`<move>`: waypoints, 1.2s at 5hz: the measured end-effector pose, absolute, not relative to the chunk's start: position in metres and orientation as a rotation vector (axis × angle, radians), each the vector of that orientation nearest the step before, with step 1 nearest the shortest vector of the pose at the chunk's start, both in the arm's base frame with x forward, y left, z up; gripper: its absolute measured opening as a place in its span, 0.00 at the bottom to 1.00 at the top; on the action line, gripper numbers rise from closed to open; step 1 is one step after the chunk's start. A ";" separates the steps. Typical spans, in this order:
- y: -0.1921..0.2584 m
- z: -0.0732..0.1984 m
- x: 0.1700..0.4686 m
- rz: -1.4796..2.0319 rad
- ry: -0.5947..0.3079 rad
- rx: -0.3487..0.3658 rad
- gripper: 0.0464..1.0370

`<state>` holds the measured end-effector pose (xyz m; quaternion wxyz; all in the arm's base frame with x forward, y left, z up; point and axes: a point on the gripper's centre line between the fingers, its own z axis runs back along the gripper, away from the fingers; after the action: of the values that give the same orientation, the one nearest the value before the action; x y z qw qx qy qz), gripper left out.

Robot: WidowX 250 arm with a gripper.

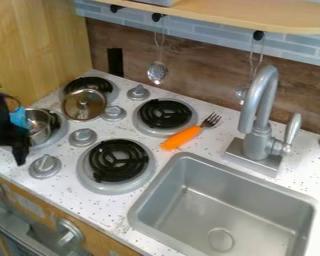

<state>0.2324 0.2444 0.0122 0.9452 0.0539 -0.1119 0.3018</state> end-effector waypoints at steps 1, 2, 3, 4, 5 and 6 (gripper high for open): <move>0.245 0.006 0.243 0.641 -0.203 0.126 0.97; 0.244 0.005 0.249 0.656 -0.200 0.136 0.97; 0.245 0.007 0.257 0.693 -0.202 0.124 0.97; 0.238 0.006 0.269 0.701 -0.198 0.093 0.97; 0.232 0.003 0.282 0.718 -0.194 0.058 0.97; 0.232 0.001 0.289 0.747 -0.194 0.073 0.97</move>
<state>0.2892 0.2320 0.0013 0.9257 0.0358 -0.0948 0.3643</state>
